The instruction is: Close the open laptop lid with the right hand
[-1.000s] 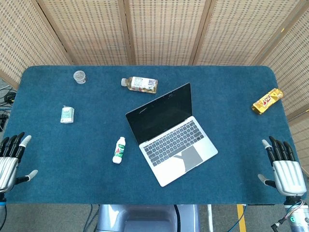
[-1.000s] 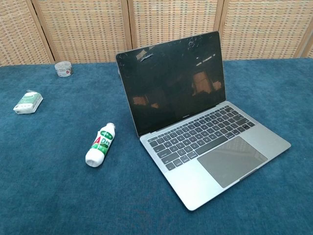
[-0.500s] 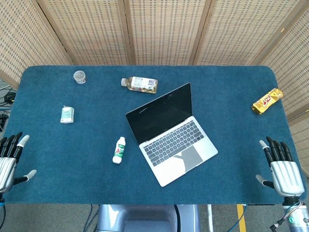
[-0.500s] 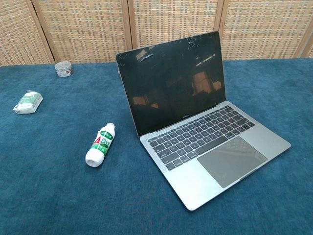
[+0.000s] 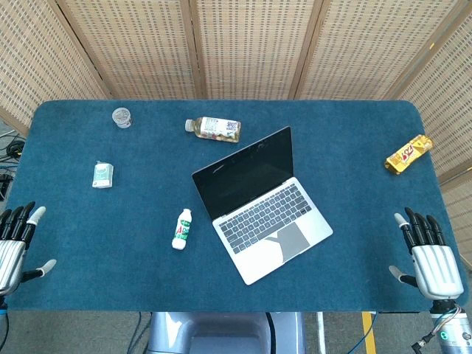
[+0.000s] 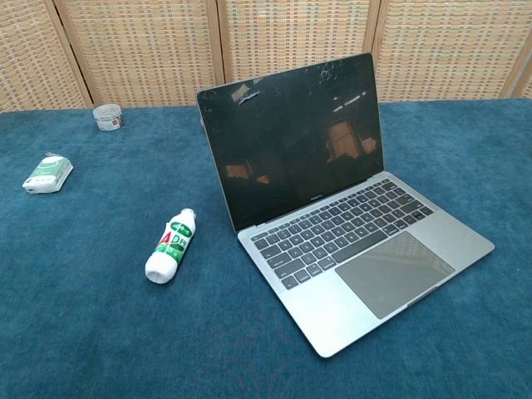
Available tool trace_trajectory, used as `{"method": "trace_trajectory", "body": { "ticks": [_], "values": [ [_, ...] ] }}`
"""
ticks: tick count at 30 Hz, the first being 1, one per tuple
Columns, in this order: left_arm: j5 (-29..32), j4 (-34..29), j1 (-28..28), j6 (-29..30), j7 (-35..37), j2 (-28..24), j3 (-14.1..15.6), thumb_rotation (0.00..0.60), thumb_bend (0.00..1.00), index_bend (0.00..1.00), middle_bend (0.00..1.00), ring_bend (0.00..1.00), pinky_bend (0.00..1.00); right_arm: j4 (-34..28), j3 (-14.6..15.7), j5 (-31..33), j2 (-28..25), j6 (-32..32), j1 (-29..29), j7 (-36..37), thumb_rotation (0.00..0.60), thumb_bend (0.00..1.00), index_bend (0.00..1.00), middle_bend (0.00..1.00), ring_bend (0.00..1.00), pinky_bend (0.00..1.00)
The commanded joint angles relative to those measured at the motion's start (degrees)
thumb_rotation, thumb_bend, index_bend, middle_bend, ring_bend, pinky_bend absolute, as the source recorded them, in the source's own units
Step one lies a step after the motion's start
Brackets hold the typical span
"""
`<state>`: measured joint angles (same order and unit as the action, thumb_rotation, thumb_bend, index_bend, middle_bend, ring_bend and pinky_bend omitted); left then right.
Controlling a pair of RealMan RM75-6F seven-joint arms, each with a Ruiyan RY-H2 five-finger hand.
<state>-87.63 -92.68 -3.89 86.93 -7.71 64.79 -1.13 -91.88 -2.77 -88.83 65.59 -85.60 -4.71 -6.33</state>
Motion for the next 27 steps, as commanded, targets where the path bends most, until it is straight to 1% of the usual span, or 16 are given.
{"method": "trace_trajectory", "body": {
  "ticks": [1, 8, 12, 14, 16, 18, 19, 21, 22, 24, 27],
  "values": [
    [0.01, -0.01, 0.06, 0.02, -0.01, -0.01, 0.04, 0.6, 0.0, 0.0, 0.0, 0.0, 0.0, -0.11, -0.05, -0.25, 0.07, -0.32, 0.01, -0.06, 0.6, 0.0, 0.01, 0.0, 0.0, 0.0],
    [0.26, -0.04, 0.05, -0.12, 0.23, -0.04, -0.05, 0.6, 0.0, 0.0, 0.0, 0.0, 0.0, -1.42, -0.17, -2.32, 0.21, -1.24, -0.5, -0.6, 0.6, 0.0, 0.01, 0.0, 0.0, 0.0],
    [0.43, -0.06, 0.08, 0.0, 0.26, -0.07, -0.22, 0.6, 0.0, 0.0, 0.0, 0.0, 0.0, -3.19, -0.87, -3.67, -0.23, -0.98, -1.71, -3.15, 0.6, 0.0, 0.01, 0.0, 0.0, 0.0],
    [0.41, -0.06, 0.13, 0.17, 0.23, -0.09, -0.27, 0.6, 0.0, 0.0, 0.0, 0.0, 0.0, -4.78, -1.59, -4.98, -0.41, -1.01, -2.72, -5.41, 0.6, 0.02, 0.01, 0.0, 0.0, 0.0],
    [0.35, -0.09, 0.14, 0.21, 0.19, -0.1, -0.27, 0.6, 0.0, 0.0, 0.0, 0.0, 0.0, -6.05, -2.44, -5.9, -0.31, -0.73, -3.85, -7.45, 0.6, 0.12, 0.01, 0.0, 0.0, 0.0],
    [0.35, -0.08, 0.18, 0.2, 0.26, -0.14, -0.22, 0.6, 0.0, 0.0, 0.0, 0.0, 0.0, -6.83, -3.5, -6.94, 0.15, -0.1, -5.35, -10.08, 0.6, 0.3, 0.04, 0.0, 0.0, 0.0],
    [0.38, -0.08, 0.19, 0.19, 0.33, -0.16, -0.23, 0.6, 0.0, 0.0, 0.0, 0.0, 0.0, -6.97, -4.08, -7.45, 0.56, 0.33, -6.21, -11.42, 0.6, 0.36, 0.06, 0.01, 0.0, 0.0],
    [0.45, -0.04, 0.2, 0.13, 0.49, -0.21, -0.23, 0.6, 0.0, 0.0, 0.0, 0.0, 0.0, -6.93, -5.31, -8.08, 1.55, 1.18, -7.88, -13.79, 0.6, 0.53, 0.11, 0.05, 0.0, 0.0],
    [0.51, -0.02, 0.18, 0.06, 0.61, -0.25, -0.24, 0.6, 0.0, 0.0, 0.0, 0.0, 0.0, -6.87, -6.12, -8.18, 2.25, 1.72, -8.91, -14.86, 0.6, 0.58, 0.13, 0.06, 0.0, 0.0],
    [0.67, 0.03, 0.13, -0.1, 0.74, -0.26, -0.29, 0.6, 0.0, 0.0, 0.0, 0.0, 0.0, -7.04, -7.03, -8.32, 3.06, 2.45, -10.25, -15.34, 0.6, 0.73, 0.16, 0.09, 0.01, 0.03],
    [0.96, 0.11, -0.05, -0.64, 0.71, -0.19, -0.3, 0.6, 0.0, 0.0, 0.0, 0.0, 0.0, -6.67, -8.42, -9.13, 4.19, 3.05, -12.32, -15.78, 0.6, 0.86, 0.18, 0.12, 0.04, 0.07]
  ]
}}
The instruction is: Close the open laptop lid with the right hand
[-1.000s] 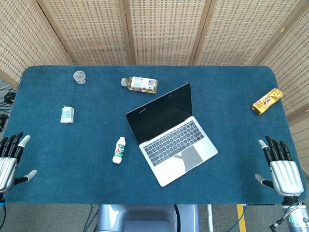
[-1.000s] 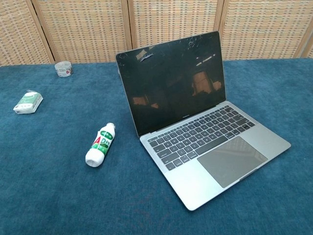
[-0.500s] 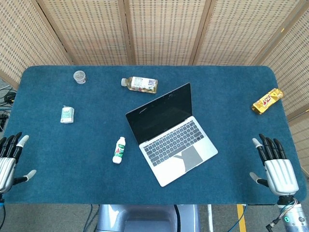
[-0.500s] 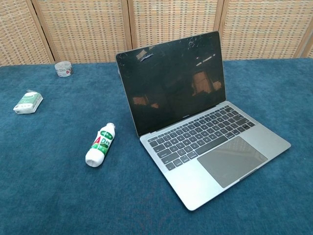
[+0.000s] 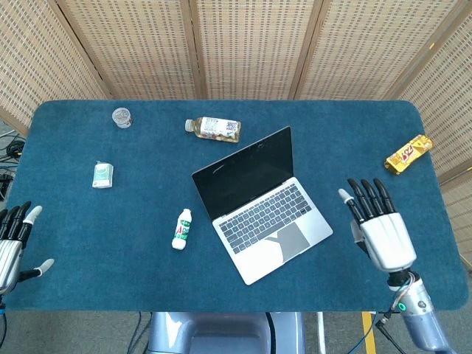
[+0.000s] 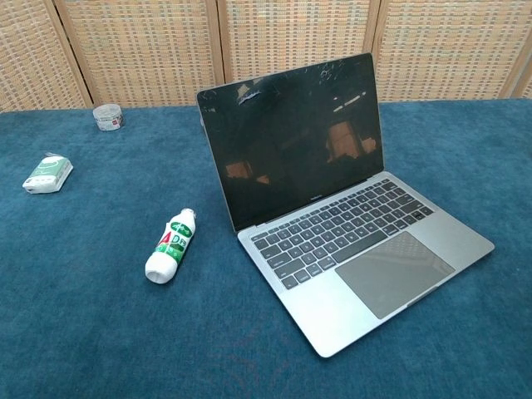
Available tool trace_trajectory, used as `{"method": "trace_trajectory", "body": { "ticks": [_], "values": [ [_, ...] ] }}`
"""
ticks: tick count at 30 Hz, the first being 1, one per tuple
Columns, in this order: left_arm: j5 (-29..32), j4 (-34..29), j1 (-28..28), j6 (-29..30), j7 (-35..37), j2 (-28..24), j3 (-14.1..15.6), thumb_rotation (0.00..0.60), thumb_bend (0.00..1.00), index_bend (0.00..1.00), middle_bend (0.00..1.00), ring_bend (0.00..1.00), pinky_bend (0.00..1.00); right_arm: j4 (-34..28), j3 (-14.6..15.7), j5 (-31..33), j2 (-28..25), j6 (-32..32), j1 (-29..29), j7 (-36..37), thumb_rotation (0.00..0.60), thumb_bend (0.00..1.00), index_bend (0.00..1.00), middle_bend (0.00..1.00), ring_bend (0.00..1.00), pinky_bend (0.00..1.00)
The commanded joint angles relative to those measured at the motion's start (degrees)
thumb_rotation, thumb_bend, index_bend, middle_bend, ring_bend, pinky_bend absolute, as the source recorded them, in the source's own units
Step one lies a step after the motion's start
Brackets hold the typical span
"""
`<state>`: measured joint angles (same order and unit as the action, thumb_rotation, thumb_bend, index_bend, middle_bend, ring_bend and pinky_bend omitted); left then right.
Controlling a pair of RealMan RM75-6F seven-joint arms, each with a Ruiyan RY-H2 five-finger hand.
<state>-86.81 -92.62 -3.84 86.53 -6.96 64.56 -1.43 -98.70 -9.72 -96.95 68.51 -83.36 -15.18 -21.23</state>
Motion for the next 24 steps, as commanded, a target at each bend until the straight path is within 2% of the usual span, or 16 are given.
{"method": "trace_trajectory", "body": {
  "ticks": [1, 9, 16, 24],
  "values": [
    [0.21, 0.1, -0.23, -0.54, -0.24, 0.14, 0.01, 0.6, 0.0, 0.0, 0.0, 0.0, 0.0, 0.46, -2.01, -1.49, 1.69, 1.08, -2.73, -1.44, 0.6, 0.88, 0.19, 0.13, 0.04, 0.08],
    [0.28, 0.23, -0.78, -1.51, -0.99, 0.61, 0.05, 0.6, 0.0, 0.0, 0.0, 0.0, 0.0, -2.27, -4.78, 0.42, 1.95, 7.32, -7.91, -7.71, 0.6, 0.92, 0.19, 0.14, 0.05, 0.09],
    [0.62, 0.54, -1.07, -2.03, -0.52, 0.67, -0.11, 0.6, 0.0, 0.0, 0.0, 0.0, 0.0, -6.09, -7.66, 7.39, 3.88, 14.24, -12.73, -12.63, 0.6, 0.99, 0.19, 0.13, 0.05, 0.09],
    [1.31, 1.07, -1.42, -2.87, 0.64, 0.59, -0.33, 0.6, 0.0, 0.0, 0.0, 0.0, 0.0, -5.57, -10.47, 16.56, 7.49, 19.58, -18.18, -20.39, 0.6, 1.0, 0.19, 0.09, 0.04, 0.09]
  ]
}}
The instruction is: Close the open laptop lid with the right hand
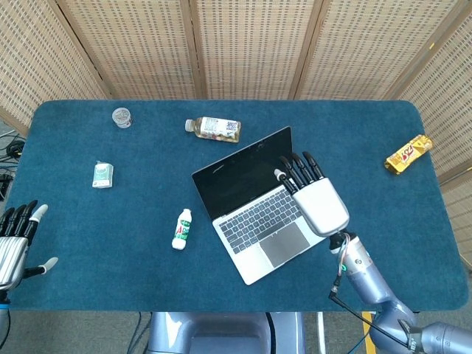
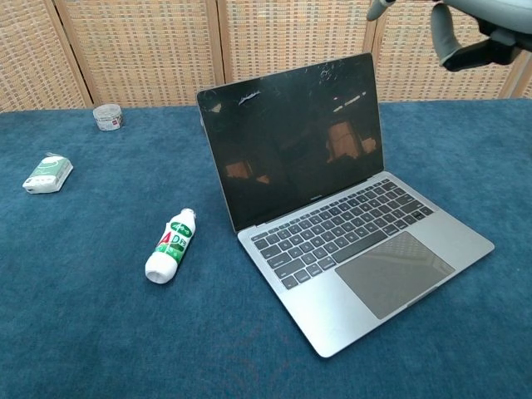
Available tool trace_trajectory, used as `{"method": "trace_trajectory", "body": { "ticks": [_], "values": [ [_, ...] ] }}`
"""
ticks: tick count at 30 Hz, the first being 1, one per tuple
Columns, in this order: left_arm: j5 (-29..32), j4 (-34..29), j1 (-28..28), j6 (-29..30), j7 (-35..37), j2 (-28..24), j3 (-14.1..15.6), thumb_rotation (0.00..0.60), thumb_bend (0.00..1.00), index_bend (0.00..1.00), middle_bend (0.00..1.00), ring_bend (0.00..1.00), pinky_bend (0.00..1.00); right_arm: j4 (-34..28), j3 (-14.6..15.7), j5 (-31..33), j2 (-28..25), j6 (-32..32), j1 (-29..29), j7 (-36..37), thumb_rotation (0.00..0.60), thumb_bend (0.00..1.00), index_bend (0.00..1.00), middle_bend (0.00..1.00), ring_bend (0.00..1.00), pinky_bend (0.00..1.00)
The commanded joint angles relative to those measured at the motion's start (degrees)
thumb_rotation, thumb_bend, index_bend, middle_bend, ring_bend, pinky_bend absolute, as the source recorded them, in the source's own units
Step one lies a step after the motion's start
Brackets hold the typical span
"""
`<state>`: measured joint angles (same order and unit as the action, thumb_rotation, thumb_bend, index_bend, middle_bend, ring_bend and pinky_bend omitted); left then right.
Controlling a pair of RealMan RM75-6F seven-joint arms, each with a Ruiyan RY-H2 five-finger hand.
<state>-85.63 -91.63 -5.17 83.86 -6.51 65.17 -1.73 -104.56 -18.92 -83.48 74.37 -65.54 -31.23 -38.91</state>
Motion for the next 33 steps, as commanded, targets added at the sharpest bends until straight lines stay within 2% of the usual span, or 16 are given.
{"method": "trace_trajectory", "body": {
  "ticks": [1, 14, 33],
  "values": [
    [0.26, 0.15, -0.15, -0.37, 0.37, -0.03, -0.05, 0.6, 0.0, 0.0, 0.0, 0.0, 0.0, 0.58, -1.49, 4.28, 2.09, 2.07, -2.74, -3.61, 0.6, 1.0, 0.19, 0.09, 0.04, 0.09],
    [2.02, 1.97, -1.19, -2.18, -0.76, 1.44, -0.73, 0.6, 0.0, 0.0, 0.0, 0.0, 0.0, 2.97, -4.42, 15.81, 5.58, 5.07, -9.25, -8.16, 0.6, 1.0, 0.19, 0.08, 0.04, 0.09],
    [2.14, 2.36, -1.14, -1.37, -0.72, 1.85, -0.96, 0.6, 0.0, 0.0, 0.0, 0.0, 0.0, 3.72, -4.95, 28.28, 10.0, 5.98, -19.71, -16.28, 0.6, 1.0, 0.19, 0.08, 0.04, 0.1]
  ]
}}
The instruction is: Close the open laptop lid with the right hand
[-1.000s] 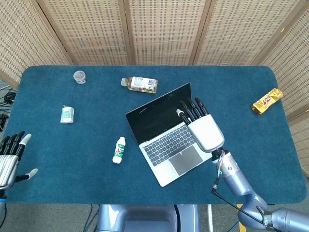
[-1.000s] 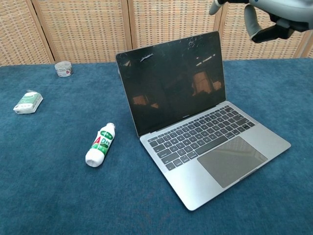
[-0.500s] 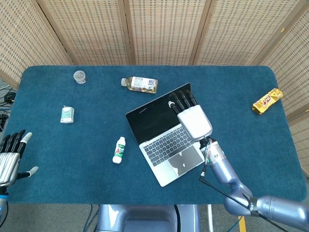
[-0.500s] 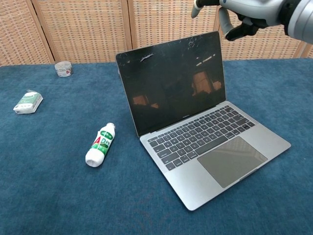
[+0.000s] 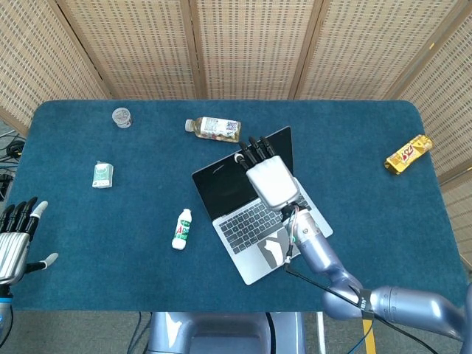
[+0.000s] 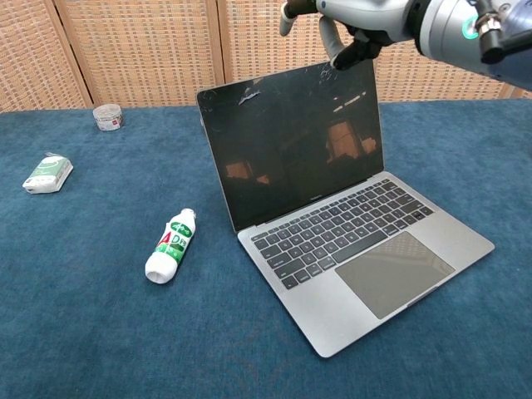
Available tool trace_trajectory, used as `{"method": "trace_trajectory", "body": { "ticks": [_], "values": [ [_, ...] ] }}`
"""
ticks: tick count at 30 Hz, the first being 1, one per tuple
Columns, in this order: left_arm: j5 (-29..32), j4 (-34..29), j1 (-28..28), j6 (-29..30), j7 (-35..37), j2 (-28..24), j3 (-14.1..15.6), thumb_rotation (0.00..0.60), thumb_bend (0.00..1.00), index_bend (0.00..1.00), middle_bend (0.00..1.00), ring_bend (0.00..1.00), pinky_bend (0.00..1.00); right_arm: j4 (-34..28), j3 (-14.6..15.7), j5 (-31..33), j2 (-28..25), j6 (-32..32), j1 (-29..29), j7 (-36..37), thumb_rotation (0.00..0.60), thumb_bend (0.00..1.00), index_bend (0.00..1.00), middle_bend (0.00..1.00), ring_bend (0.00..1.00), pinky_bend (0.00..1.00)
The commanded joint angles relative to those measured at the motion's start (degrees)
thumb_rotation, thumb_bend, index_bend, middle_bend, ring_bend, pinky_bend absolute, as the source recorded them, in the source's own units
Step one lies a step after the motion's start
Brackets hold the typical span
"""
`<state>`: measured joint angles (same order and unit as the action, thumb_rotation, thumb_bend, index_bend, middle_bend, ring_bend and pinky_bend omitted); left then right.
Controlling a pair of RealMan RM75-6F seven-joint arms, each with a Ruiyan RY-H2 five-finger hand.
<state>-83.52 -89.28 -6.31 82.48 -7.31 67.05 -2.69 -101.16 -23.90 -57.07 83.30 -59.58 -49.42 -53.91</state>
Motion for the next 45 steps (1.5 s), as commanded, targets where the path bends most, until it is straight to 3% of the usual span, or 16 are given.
{"method": "trace_trajectory", "body": {
  "ticks": [1, 15, 34, 45],
  "values": [
    [0.03, 0.03, 0.0, 0.02, 0.23, -0.06, -0.02, 0.6, 0.0, 0.0, 0.0, 0.0, 0.0, 0.73, 0.2, 2.6, 1.61, 0.07, -2.3, -1.72, 0.6, 1.0, 0.19, 0.08, 0.04, 0.1],
    [0.42, 0.59, -0.37, -0.89, 1.45, -0.16, -0.01, 0.6, 0.0, 0.0, 0.0, 0.0, 0.0, 7.16, 1.09, 7.08, 6.64, -0.65, -8.84, -3.89, 0.6, 1.0, 0.19, 0.08, 0.03, 0.1],
    [1.11, 0.6, -1.07, -2.28, 0.45, 0.22, 0.1, 0.6, 0.0, 0.0, 0.0, 0.0, 0.0, 16.63, 2.12, 12.43, 8.82, 1.49, -14.52, -2.74, 0.6, 1.0, 0.19, 0.08, 0.03, 0.1],
    [0.95, 0.27, -1.18, -2.38, 0.5, 0.08, 0.28, 0.6, 0.0, 0.0, 0.0, 0.0, 0.0, 17.87, 3.68, 13.45, 9.45, 0.25, -15.45, -2.67, 0.6, 1.0, 0.19, 0.13, 0.03, 0.12]
  ]
}}
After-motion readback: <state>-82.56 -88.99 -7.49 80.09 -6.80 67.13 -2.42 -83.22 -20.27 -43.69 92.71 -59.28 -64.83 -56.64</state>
